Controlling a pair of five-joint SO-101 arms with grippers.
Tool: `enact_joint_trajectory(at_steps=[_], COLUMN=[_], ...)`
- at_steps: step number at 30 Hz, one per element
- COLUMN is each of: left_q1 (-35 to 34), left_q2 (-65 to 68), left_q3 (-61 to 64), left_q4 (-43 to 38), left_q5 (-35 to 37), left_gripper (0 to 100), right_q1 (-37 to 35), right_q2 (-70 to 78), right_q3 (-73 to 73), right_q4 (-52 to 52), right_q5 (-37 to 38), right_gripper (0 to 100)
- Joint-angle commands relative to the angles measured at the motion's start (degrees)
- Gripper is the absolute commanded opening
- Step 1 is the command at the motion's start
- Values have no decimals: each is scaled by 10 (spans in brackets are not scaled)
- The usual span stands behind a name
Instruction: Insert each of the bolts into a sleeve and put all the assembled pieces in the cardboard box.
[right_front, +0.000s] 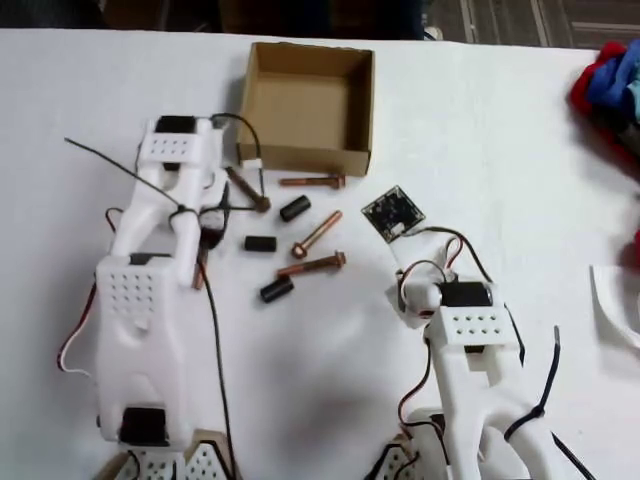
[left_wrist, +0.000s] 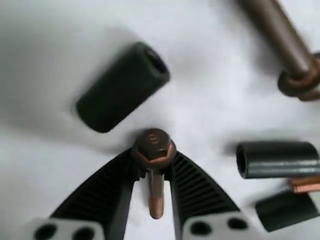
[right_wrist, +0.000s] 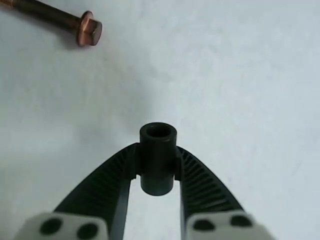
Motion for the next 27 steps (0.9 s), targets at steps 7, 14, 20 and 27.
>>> enact_joint_trajectory(at_steps=[7,14,20,27], left_q1=[41,86,88,96], left_q2=[-60,-287,-600,-919], left_q3=[-57,58,478,820], left_q4=[47,-27,-324,-622], left_q5=[-83,-55,-46,-41], left_gripper=[24,24,24,25], right_q1=[-1,-42,-82,-101], right_q2=[-50,-215,-331,-356], right_q3=[9,90,155,192], right_q4=[1,0,0,-68], right_q5=[-17,-43,-44,-142], right_gripper=[22,22,22,23])
